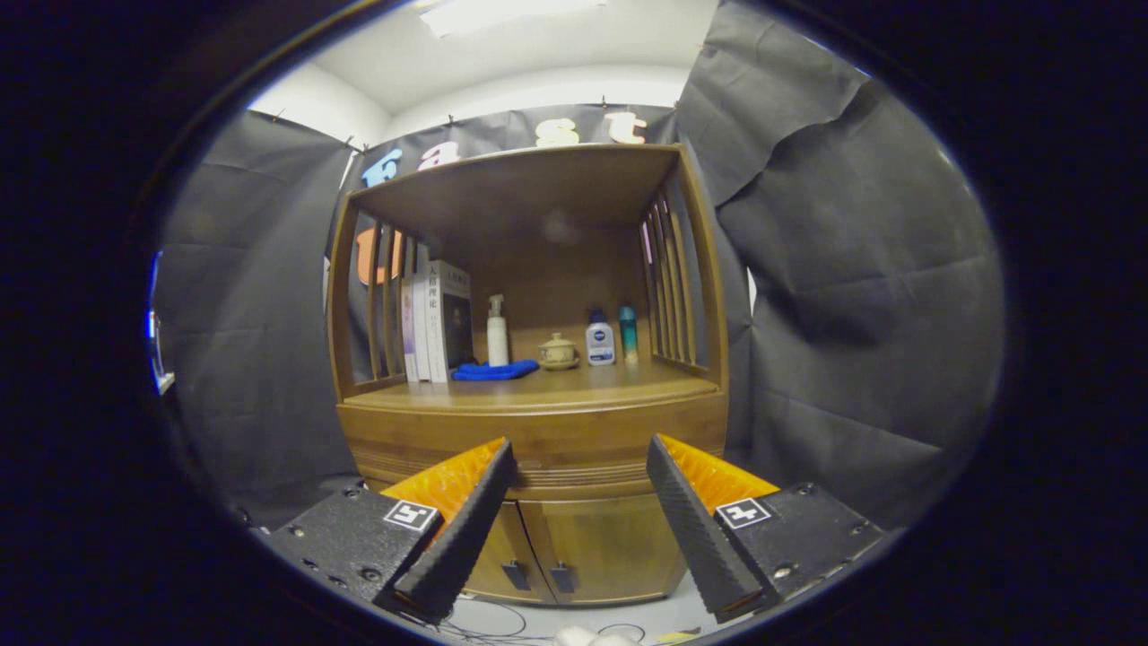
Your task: Pull open the drawer, take out the items inside it, and place them on the countertop above the cabinet.
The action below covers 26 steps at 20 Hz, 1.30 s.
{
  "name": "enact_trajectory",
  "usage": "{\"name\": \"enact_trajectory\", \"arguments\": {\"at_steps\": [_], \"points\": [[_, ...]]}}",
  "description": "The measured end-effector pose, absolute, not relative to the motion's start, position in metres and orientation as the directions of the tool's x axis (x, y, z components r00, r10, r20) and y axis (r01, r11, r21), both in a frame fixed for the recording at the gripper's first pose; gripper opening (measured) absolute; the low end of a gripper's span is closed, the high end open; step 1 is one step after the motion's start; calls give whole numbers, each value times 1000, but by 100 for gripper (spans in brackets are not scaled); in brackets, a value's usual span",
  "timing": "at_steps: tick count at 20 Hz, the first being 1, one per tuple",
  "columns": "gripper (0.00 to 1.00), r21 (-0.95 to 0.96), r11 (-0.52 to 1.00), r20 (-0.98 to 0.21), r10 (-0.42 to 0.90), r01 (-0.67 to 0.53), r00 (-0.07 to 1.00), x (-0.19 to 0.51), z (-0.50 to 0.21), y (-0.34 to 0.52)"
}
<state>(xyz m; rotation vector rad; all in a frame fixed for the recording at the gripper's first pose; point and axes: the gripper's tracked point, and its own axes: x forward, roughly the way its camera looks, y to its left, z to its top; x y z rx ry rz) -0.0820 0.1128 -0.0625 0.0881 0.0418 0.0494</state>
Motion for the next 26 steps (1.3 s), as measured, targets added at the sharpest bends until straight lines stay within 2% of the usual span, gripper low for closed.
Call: {"name": "enact_trajectory", "arguments": {"at_steps": [13,22,26], "points": [[98,126,992,-75,40,-30,996,-84,-78,95],[98,88,994,-97,69,-60,993,-66,-105,125],[98,43,995,-128,96,-91,987,-33,-124,153]]}}
